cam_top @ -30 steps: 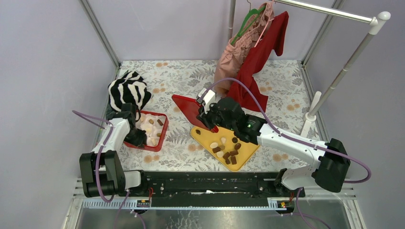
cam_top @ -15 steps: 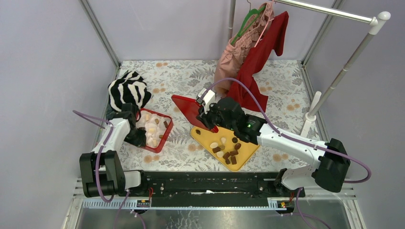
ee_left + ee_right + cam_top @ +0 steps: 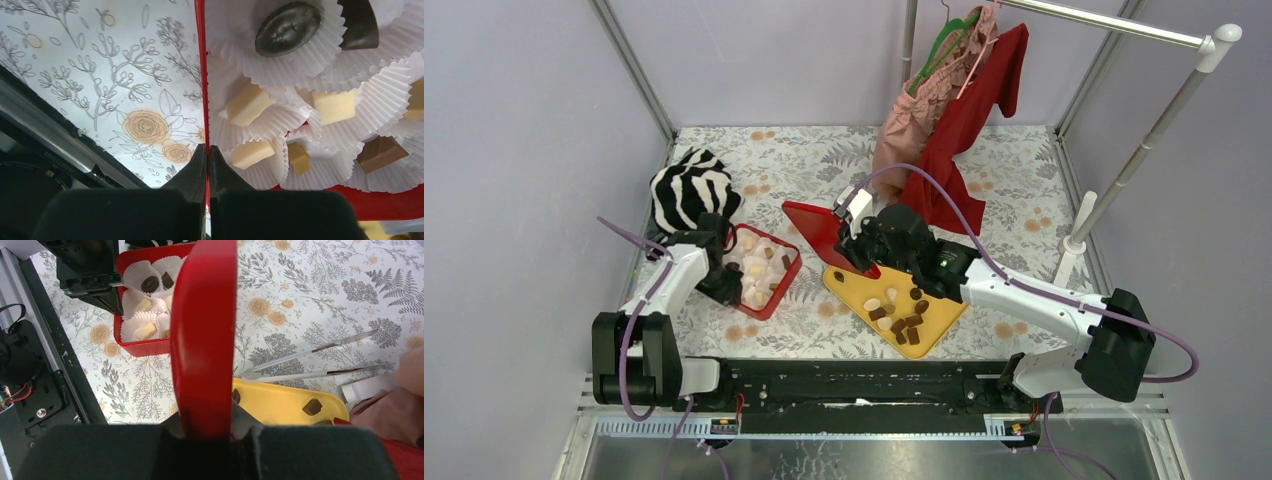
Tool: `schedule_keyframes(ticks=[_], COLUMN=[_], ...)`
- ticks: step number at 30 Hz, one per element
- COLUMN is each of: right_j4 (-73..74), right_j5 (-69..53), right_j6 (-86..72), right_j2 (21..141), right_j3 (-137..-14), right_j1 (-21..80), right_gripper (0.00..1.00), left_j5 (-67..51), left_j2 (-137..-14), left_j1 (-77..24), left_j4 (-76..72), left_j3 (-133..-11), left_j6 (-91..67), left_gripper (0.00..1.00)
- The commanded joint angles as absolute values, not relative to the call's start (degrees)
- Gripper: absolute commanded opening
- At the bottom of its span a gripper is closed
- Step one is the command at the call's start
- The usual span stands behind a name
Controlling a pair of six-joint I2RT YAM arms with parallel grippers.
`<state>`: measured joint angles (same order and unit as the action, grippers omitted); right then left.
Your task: Pack the chocolate
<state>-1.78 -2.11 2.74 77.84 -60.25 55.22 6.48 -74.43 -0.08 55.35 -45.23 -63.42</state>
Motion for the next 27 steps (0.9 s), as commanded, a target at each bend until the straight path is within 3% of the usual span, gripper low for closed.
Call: schedule_keyframes(ticks=[1, 11, 13, 18, 24, 27], right_j4=[-3.93, -4.13, -4.05, -4.83, -3.95, -2.44], right_j5=[-2.2, 1.63, 1.86, 2.13, -1.71, -5.6], right_j6=[3.47, 4.13, 4.32, 5.04, 4.4, 3.7], right_j2=[76.82, 76.29, 76.2, 75.8, 76.05, 76.63], right_j3=[-63.44, -63.54, -63.54, -63.11, -65.82, -68.46], right_j1=[54.93, 54.73, 54.7, 54.34, 51.69, 49.35], right_gripper=[0.0, 0.0, 0.0, 0.0, 0.0, 0.0], left_j5=[5.82, 5.71, 5.81, 8.0, 10.31, 11.17], left_j2=[-76.66, -83.66, -84.65, -84.52, -82.01, -80.27], left_j1=[-4.08, -11.24, -11.95, -12.39, -12.31, -12.3], left_j4=[50.98, 49.83, 50.19, 52.51, 56.99, 60.95], left_j3=[-46.3, -52.3, -52.97, -54.53, -58.84, -62.81], left_j6=[-65.87, -67.28, -67.63, -68.26, -66.22, -64.15], left_gripper=[0.0, 0.0, 0.06, 0.29, 0.72, 0.79])
